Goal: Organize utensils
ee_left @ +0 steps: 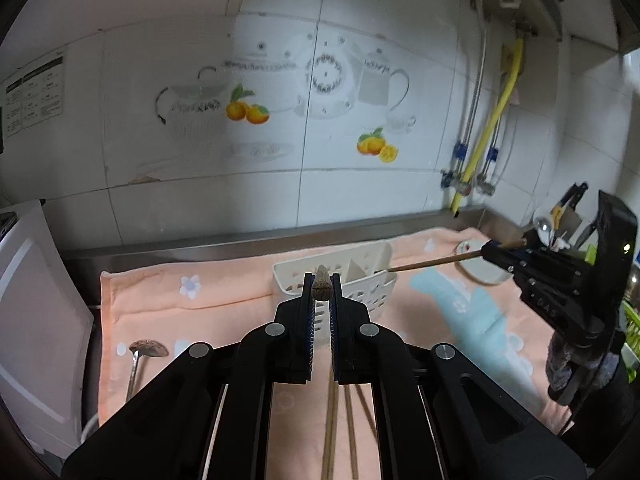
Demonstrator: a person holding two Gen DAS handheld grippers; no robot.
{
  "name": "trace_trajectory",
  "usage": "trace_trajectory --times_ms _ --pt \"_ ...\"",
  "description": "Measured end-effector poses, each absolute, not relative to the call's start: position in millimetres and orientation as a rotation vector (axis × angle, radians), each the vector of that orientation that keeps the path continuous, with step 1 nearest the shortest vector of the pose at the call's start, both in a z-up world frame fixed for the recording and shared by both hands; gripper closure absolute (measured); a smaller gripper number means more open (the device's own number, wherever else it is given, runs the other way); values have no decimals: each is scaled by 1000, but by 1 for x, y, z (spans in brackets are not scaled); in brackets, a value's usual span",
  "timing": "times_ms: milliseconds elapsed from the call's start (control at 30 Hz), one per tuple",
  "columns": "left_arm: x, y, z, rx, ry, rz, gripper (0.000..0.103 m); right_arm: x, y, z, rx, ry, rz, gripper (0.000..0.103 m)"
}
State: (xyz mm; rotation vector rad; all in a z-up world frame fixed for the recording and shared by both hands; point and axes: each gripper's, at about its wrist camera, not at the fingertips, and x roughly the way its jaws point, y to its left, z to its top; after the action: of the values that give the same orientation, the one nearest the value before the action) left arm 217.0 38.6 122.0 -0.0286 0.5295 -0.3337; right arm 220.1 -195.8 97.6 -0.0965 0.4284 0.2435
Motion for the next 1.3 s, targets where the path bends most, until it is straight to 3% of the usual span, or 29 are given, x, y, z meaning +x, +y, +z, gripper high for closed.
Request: trace_trajectory --times_ms 733,967,1300 --pt "298 30 90 -116 687 -328 96 297 -191 93 -28 554 254 96" --pt "292 35 89 -132 649 -336 95 291 -197 93 -23 519 249 81" --pt "260 39 84 -115 610 -330 95 242 -203 89 -38 462 266 77"
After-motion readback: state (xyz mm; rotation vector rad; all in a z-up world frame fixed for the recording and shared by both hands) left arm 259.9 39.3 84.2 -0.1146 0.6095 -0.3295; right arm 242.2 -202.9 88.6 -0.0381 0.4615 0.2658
